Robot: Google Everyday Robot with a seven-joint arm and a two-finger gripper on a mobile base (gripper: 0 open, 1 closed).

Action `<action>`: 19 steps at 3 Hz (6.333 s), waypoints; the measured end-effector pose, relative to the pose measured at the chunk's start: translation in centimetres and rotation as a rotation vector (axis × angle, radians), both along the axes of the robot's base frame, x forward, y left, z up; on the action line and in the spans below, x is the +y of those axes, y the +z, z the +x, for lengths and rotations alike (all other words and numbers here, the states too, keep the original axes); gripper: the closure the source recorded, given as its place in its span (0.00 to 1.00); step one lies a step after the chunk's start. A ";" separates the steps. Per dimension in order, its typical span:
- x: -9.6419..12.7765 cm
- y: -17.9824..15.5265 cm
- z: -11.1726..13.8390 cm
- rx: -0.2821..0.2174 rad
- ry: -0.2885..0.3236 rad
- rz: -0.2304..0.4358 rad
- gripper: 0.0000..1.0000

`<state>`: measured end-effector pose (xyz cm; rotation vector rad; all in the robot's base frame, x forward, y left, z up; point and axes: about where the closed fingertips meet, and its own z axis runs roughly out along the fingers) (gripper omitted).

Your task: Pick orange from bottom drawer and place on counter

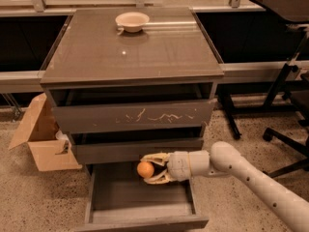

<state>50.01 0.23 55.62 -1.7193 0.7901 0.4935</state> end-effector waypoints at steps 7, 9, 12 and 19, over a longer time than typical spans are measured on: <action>1.4 23.6 7.2 -0.359 0.166 -0.078 1.00; -0.4 30.9 13.4 -0.342 0.071 -0.083 1.00; -1.7 35.2 18.2 -0.274 -0.059 -0.031 1.00; -5.7 33.5 29.0 0.278 -0.331 0.143 1.00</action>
Offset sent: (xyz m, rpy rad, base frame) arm 0.0299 0.0037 0.0737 -0.0099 -0.1076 0.0734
